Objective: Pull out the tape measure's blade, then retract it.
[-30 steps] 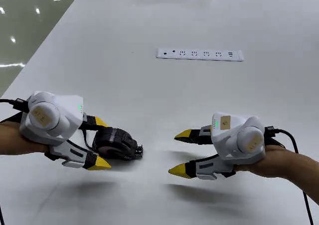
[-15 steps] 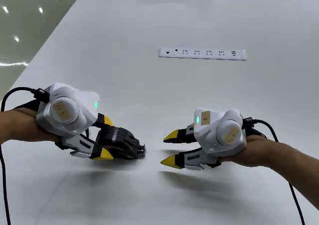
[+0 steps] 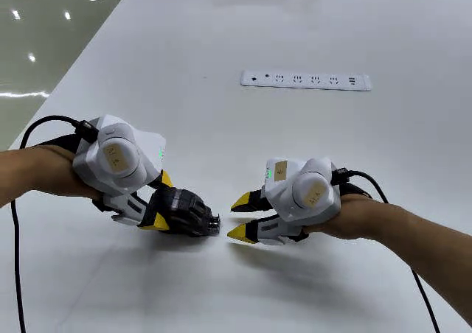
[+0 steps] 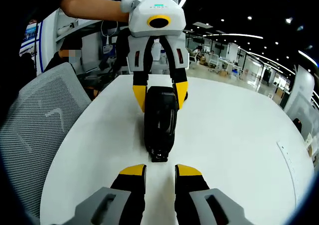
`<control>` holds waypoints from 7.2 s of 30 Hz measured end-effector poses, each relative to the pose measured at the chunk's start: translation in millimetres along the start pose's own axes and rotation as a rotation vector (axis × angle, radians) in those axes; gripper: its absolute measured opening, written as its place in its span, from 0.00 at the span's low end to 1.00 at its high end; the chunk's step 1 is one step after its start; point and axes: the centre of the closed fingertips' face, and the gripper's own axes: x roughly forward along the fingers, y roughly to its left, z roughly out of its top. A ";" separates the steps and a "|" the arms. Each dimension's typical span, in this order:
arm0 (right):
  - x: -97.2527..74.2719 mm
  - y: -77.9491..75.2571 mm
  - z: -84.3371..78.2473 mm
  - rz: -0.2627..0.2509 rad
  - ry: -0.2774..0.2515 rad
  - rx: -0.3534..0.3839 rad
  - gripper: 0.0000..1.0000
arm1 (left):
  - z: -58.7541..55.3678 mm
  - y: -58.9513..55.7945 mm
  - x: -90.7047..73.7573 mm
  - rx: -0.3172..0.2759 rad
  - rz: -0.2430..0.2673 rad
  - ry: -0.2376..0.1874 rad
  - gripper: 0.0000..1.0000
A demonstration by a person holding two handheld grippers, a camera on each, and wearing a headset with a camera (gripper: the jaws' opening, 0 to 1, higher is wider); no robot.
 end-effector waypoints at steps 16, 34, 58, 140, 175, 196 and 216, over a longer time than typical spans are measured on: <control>19.5 1.7 2.2 0.034 0.029 -0.006 0.17 | -10.1 5.8 7.5 -0.031 -0.015 0.067 0.27; 28.7 -1.3 2.4 0.033 0.058 -0.051 0.11 | -10.7 4.9 7.8 -0.065 -0.017 0.081 0.26; 22.7 -3.2 -2.3 0.038 0.072 -0.074 0.09 | -9.4 3.7 7.7 -0.089 -0.018 0.070 0.26; -50.4 -4.1 -58.1 0.005 0.127 -0.058 0.09 | -8.1 3.4 8.1 -0.096 -0.011 0.088 0.26; -97.8 -6.1 -98.1 -0.023 0.166 -0.013 0.09 | -7.8 3.3 8.0 -0.103 -0.018 0.090 0.26; -126.1 -3.3 -118.4 -0.024 0.203 0.030 0.09 | -7.8 4.3 8.6 -0.112 -0.018 0.084 0.26; -147.9 -4.0 -138.3 -0.046 0.247 0.052 0.09 | -6.8 4.6 9.0 -0.105 -0.021 0.094 0.26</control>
